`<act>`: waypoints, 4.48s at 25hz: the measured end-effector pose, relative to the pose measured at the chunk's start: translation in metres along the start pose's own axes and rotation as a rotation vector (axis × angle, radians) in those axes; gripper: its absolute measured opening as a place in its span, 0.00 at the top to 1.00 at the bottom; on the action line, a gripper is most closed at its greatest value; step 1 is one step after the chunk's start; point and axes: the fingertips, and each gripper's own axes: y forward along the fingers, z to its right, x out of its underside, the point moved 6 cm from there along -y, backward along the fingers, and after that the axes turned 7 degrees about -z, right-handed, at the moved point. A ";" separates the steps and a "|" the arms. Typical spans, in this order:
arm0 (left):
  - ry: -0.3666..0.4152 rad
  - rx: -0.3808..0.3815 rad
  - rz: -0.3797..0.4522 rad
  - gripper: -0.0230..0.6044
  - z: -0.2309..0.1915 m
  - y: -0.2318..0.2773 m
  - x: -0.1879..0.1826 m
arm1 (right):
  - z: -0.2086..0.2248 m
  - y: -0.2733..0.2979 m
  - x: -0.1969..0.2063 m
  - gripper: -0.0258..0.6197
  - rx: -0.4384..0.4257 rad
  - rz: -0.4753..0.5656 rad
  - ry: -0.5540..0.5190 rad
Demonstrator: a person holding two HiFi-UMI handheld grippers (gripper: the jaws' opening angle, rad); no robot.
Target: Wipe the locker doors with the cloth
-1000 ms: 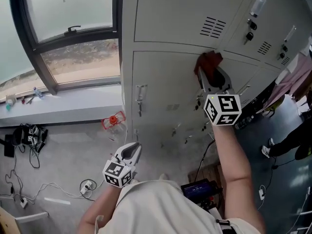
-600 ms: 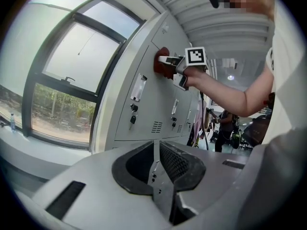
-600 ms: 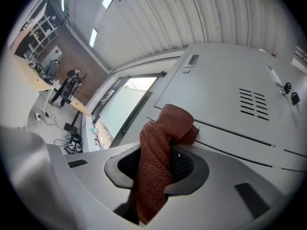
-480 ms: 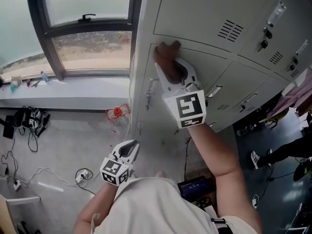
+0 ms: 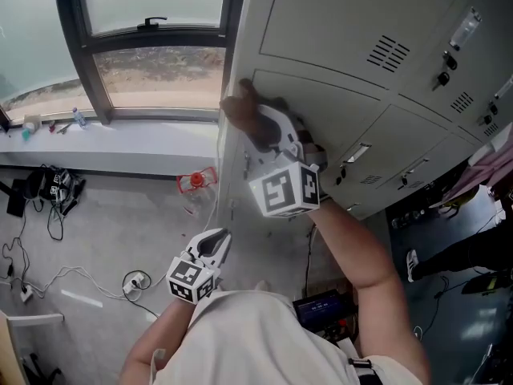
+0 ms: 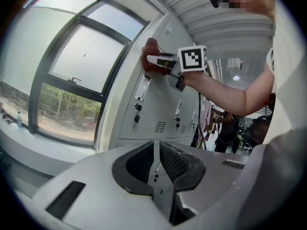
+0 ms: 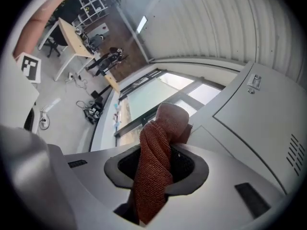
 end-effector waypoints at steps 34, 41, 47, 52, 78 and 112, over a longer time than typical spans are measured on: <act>-0.004 -0.032 -0.036 0.90 0.019 0.029 0.003 | -0.024 -0.037 0.135 0.77 -0.133 -0.084 0.448; -0.041 -0.081 -0.023 0.90 0.003 0.001 0.013 | -0.043 0.000 0.076 0.77 -0.129 -0.030 0.500; -0.038 -0.041 -0.052 0.90 0.003 -0.006 0.018 | -0.063 0.005 0.053 0.77 -0.049 -0.132 0.126; -0.015 0.026 -0.063 0.90 0.013 0.009 0.014 | -0.099 0.018 0.046 0.77 -0.130 -0.181 -0.225; 0.041 0.073 -0.100 0.90 0.048 0.064 0.005 | -0.057 -0.081 0.233 0.77 -0.064 -0.418 -0.001; -0.023 -0.075 -0.059 0.90 0.023 0.034 0.008 | -0.063 -0.051 0.187 0.77 -0.021 -0.221 -0.154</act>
